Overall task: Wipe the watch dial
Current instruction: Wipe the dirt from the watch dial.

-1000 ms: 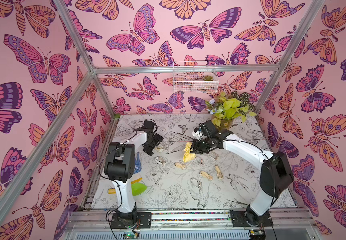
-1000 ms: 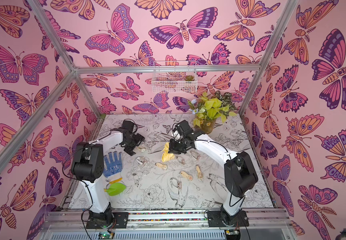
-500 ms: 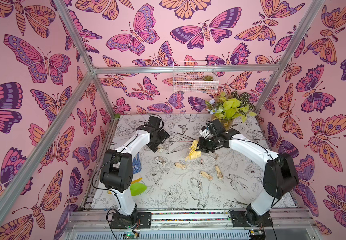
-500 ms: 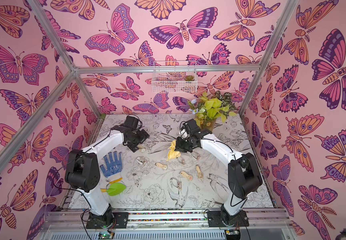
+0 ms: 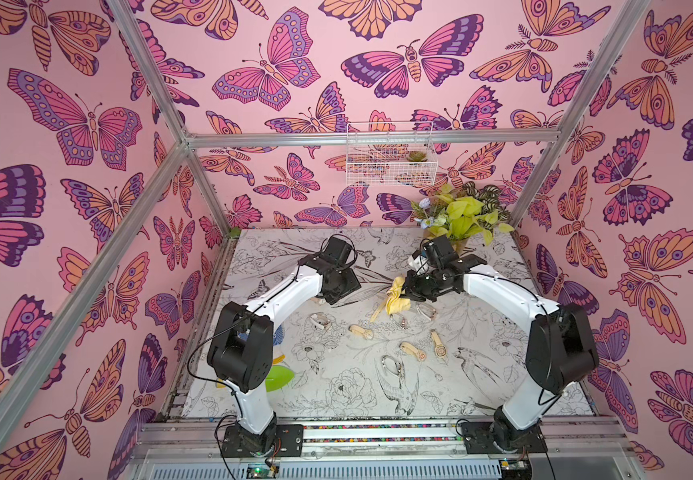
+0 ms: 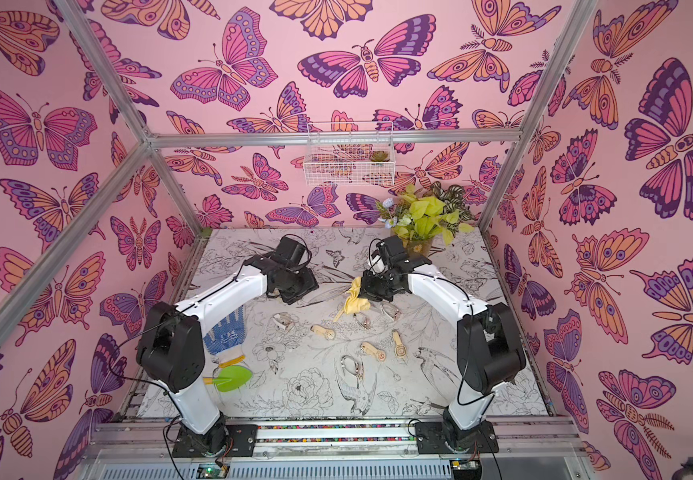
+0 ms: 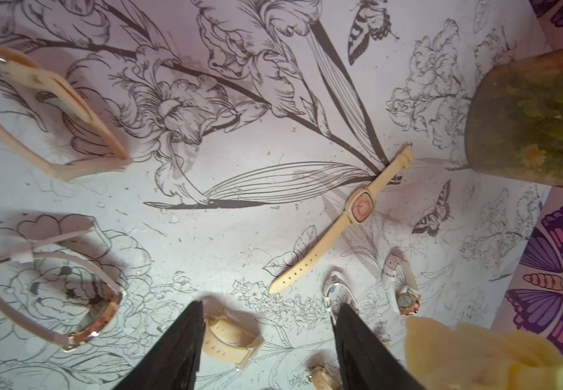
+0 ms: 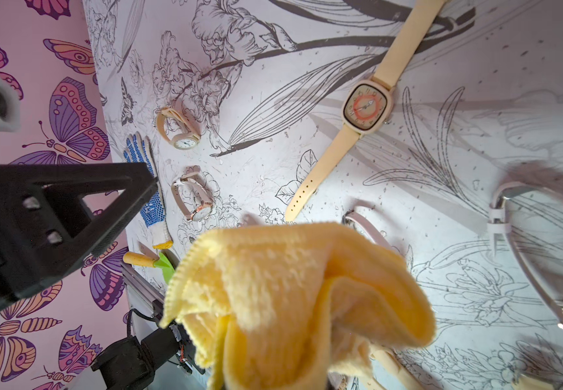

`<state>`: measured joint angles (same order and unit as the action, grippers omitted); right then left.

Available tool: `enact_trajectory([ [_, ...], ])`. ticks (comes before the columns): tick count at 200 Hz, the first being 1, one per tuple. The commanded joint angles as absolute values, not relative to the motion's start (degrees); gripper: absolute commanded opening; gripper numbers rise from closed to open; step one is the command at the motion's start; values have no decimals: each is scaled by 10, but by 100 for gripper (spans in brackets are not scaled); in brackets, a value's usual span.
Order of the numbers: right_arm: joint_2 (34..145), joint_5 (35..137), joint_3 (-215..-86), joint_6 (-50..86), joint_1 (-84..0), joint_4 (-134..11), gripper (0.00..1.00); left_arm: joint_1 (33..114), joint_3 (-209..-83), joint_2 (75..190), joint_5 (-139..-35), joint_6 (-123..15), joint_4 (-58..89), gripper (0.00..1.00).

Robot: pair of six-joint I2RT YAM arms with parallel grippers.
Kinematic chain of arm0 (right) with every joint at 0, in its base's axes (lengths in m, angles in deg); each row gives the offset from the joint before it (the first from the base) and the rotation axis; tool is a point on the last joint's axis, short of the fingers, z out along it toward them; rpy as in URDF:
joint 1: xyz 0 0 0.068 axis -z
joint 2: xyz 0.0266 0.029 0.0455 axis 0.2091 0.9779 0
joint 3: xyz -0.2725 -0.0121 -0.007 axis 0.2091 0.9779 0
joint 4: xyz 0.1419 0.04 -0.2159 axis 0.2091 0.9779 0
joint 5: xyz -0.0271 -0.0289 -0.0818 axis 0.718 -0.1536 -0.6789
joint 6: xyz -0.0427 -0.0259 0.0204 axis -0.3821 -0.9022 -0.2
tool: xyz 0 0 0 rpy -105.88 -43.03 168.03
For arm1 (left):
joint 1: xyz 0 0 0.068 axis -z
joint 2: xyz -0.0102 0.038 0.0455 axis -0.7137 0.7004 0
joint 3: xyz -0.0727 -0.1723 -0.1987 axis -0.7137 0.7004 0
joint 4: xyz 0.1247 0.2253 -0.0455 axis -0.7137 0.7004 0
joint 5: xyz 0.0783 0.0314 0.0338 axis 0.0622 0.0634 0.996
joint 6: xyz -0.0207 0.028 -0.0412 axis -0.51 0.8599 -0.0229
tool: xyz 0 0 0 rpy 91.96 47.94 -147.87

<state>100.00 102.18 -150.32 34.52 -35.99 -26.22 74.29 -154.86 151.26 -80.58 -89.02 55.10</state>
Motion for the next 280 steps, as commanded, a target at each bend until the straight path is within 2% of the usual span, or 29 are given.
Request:
enact_trajectory([
  [1,1009,1017,-1521,337,-353,-255,0,755,-1567,1530,-791,-854,559,57],
  [31,1019,1017,-1519,341,-345,-259,0,770,-1573,1547,-797,-836,546,40],
  [43,1024,1015,-1522,343,-341,-260,0,775,-1576,1557,-800,-832,543,38],
  [57,1032,1015,-1528,346,-334,-260,0,778,-1579,1571,-807,-830,535,26],
  [66,1038,1017,-1532,347,-330,-260,0,780,-1581,1580,-812,-831,530,23],
  [88,1057,1024,-1552,344,-321,-256,0,784,-1583,1600,-824,-830,512,8],
  [96,1065,1024,-1560,341,-320,-251,0,785,-1585,1606,-828,-831,505,0],
  [186,1155,1034,-1655,324,-296,-219,0,807,-1571,1650,-872,-845,444,0],
  [280,1185,1042,-1673,322,-283,-217,0,825,-1521,1657,-884,-868,398,0],
])
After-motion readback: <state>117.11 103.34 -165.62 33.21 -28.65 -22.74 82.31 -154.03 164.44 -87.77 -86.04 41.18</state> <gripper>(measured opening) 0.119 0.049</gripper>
